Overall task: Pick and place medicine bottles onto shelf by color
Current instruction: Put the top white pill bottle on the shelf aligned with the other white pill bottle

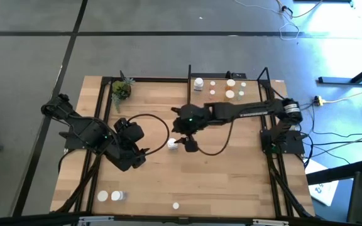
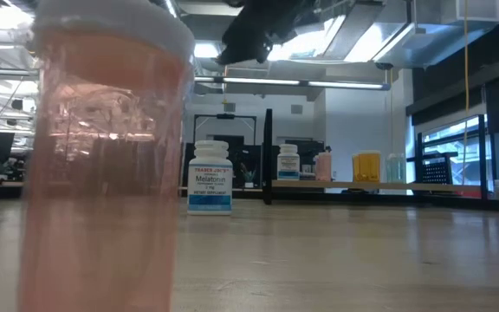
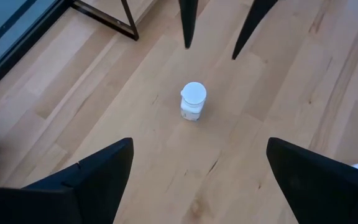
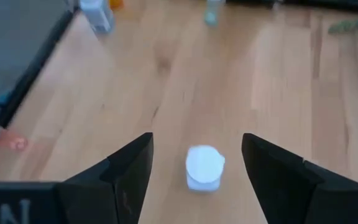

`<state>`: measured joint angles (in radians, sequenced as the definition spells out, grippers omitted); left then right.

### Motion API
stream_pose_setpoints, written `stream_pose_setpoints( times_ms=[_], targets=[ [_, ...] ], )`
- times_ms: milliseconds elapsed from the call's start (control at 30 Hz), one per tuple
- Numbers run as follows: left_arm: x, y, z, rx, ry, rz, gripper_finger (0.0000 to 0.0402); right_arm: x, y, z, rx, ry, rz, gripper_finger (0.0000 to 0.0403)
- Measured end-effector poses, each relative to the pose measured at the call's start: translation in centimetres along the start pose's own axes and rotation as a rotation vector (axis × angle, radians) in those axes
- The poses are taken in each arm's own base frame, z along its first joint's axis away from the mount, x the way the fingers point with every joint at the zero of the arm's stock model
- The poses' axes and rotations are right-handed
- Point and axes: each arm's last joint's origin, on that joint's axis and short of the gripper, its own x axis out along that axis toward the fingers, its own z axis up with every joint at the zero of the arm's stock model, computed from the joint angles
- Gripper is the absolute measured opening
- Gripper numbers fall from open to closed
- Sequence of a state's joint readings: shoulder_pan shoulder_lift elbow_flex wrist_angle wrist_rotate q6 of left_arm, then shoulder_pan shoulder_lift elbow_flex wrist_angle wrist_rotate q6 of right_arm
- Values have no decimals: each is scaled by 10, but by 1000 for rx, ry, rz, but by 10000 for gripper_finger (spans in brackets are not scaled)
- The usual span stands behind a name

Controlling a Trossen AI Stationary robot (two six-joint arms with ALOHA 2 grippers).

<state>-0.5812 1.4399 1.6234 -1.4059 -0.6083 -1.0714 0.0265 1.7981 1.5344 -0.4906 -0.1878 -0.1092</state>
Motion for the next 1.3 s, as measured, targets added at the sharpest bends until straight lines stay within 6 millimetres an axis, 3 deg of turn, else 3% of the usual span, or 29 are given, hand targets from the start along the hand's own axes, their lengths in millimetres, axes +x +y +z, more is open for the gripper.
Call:
stream_pose_setpoints(
  times_ms=[400,1300],
  targets=[
    [-1,-1,-1,6,0,-4,363,28,-3,7,19,201,-32,248],
    [-3,-3,-4,26,1,-16,363,82,-11,-16,-25,263,-20,248]
  ],
)
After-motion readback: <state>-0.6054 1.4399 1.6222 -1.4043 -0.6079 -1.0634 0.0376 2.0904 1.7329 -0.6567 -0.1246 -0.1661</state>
